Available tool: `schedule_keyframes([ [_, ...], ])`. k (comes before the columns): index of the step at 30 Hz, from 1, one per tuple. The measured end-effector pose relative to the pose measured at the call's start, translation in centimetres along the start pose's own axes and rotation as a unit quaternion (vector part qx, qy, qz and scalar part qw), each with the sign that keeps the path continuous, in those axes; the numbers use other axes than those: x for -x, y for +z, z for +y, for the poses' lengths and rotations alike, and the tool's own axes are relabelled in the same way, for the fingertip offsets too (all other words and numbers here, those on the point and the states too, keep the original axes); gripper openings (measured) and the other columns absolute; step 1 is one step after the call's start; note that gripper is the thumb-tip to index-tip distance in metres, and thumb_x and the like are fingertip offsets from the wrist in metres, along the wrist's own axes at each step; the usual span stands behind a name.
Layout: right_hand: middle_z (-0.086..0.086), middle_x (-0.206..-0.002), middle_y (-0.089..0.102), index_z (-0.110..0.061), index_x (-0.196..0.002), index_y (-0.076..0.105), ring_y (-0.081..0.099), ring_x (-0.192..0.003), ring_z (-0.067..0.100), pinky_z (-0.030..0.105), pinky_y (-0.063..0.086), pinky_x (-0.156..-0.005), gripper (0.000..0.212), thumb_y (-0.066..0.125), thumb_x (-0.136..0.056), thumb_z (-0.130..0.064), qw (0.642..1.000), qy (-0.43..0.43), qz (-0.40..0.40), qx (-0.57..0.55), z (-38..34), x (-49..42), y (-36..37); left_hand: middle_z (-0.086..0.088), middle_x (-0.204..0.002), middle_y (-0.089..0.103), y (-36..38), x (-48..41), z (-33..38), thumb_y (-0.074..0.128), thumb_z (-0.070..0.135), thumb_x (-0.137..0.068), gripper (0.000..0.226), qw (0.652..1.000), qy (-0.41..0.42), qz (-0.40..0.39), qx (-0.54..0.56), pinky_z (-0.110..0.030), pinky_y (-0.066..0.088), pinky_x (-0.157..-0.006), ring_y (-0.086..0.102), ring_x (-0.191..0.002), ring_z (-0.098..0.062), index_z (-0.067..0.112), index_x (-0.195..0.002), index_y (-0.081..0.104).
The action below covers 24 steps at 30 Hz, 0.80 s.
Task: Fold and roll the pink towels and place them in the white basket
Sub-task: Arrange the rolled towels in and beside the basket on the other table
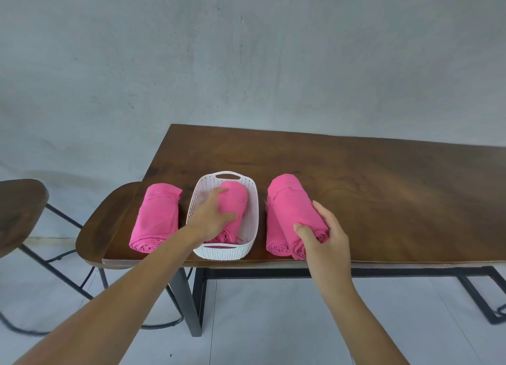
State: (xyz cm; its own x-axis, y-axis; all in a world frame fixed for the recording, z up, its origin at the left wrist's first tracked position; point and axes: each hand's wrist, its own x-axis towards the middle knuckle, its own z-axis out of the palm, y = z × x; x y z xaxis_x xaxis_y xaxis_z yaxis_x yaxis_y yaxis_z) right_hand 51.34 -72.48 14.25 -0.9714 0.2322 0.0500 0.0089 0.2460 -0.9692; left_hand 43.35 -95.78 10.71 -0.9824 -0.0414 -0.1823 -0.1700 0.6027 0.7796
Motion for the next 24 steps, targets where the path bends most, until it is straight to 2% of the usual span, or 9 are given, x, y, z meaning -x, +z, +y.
schedule_keyframes([
  [2, -0.018, -0.121, 0.055, -0.037, -0.136, 0.052, 0.057, -0.105, 0.002, 0.009, 0.053, -0.062, 0.052, 0.072, -0.091, -0.022, 1.000, 0.004, -0.005, -0.013, -0.1, 0.0, 0.2, -0.002, -0.128, 0.048, -0.3, 0.5, 0.3, 0.069, 0.024, -0.093, 0.067, 0.999, 0.022, 0.021, 0.024, -0.051, 0.061, -0.078, 0.063, -0.092, -0.025, 0.039, -0.147, 0.032],
  [6, -0.018, -0.120, 0.054, -0.035, -0.140, 0.051, 0.058, -0.105, 0.004, 0.009, 0.053, -0.063, 0.053, 0.071, -0.092, -0.025, 0.999, 0.007, -0.012, -0.036, -0.5, 0.0, 1.0, -0.001, -0.134, 0.051, -2.0, 1.5, 0.5, 0.071, 0.033, -0.090, 0.072, 0.995, 0.058, 0.082, 0.015, -0.042, 0.061, -0.081, 0.060, -0.108, -0.023, 0.042, -0.149, 0.032],
  [8, -0.015, -0.125, 0.055, -0.033, -0.142, 0.051, 0.059, -0.106, 0.004, 0.009, 0.053, -0.064, 0.055, 0.071, -0.092, -0.024, 0.999, 0.002, -0.010, -0.049, -0.8, 0.1, 1.8, -0.002, -0.141, 0.048, -2.9, 2.0, 0.4, 0.070, 0.038, -0.090, 0.071, 0.992, 0.065, 0.110, -0.001, -0.031, 0.059, -0.076, 0.056, -0.112, -0.019, 0.042, -0.150, 0.033],
  [10, -0.012, -0.128, 0.056, -0.032, -0.143, 0.051, 0.060, -0.107, 0.004, 0.011, 0.053, -0.065, 0.056, 0.071, -0.092, -0.022, 0.998, -0.004, -0.012, -0.067, -1.1, 0.2, 2.9, -0.001, -0.149, 0.042, -3.7, 2.6, 0.3, 0.069, 0.036, -0.093, 0.068, 0.989, 0.071, 0.130, -0.020, -0.018, 0.049, -0.070, 0.046, -0.112, -0.013, 0.040, -0.152, 0.035],
  [11, -0.013, -0.129, 0.056, -0.032, -0.142, 0.051, 0.061, -0.106, 0.004, 0.012, 0.053, -0.066, 0.055, 0.071, -0.092, -0.020, 0.997, -0.006, -0.016, -0.077, -1.2, 0.4, 3.6, 0.000, -0.151, 0.040, -4.1, 2.7, 0.2, 0.068, 0.035, -0.093, 0.067, 0.988, 0.073, 0.137, -0.025, -0.017, 0.047, -0.070, 0.043, -0.112, -0.011, 0.040, -0.152, 0.037],
  [17, -0.019, -0.122, 0.057, -0.036, -0.138, 0.053, 0.064, -0.100, -0.003, 0.017, 0.056, -0.071, 0.052, 0.069, -0.092, -0.019, 0.994, 0.008, -0.020, -0.103, -1.4, 0.8, 8.1, 0.000, -0.151, 0.043, -4.7, 3.1, -0.2, 0.067, 0.035, -0.094, 0.063, 0.987, 0.067, 0.144, -0.035, -0.023, 0.046, -0.082, 0.045, -0.110, -0.010, 0.037, -0.151, 0.041],
  [20, -0.017, -0.127, 0.057, -0.033, -0.141, 0.051, 0.063, -0.104, -0.004, 0.014, 0.055, -0.076, 0.053, 0.067, -0.094, -0.017, 0.995, 0.014, -0.011, -0.098, -1.0, 0.9, 9.9, -0.001, -0.152, 0.042, -4.3, 3.2, -0.3, 0.065, 0.034, -0.095, 0.062, 0.986, 0.063, 0.144, -0.047, -0.025, 0.045, -0.090, 0.050, -0.119, -0.016, 0.032, -0.152, 0.041],
  [22, -0.014, -0.132, 0.056, -0.031, -0.144, 0.050, 0.059, -0.112, -0.002, 0.013, 0.054, -0.081, 0.053, 0.066, -0.095, -0.019, 0.998, 0.010, -0.006, -0.069, -0.7, 0.8, 10.6, -0.001, -0.152, 0.043, -4.0, 3.1, -0.4, 0.065, 0.033, -0.094, 0.062, 0.985, 0.061, 0.145, -0.067, -0.034, 0.047, -0.102, 0.051, -0.127, -0.022, 0.032, -0.151, 0.043],
  [24, -0.014, -0.137, 0.054, -0.031, -0.145, 0.049, 0.056, -0.120, 0.004, 0.022, 0.055, -0.093, 0.052, 0.064, -0.096, -0.024, 1.000, 0.002, -0.003, -0.025, -0.4, 0.6, 11.1, -0.002, -0.151, 0.044, -3.8, 2.9, -0.4, 0.065, 0.032, -0.094, 0.060, 0.984, 0.064, 0.144, -0.083, -0.045, 0.044, -0.110, 0.049, -0.129, -0.024, 0.030, -0.150, 0.044],
])
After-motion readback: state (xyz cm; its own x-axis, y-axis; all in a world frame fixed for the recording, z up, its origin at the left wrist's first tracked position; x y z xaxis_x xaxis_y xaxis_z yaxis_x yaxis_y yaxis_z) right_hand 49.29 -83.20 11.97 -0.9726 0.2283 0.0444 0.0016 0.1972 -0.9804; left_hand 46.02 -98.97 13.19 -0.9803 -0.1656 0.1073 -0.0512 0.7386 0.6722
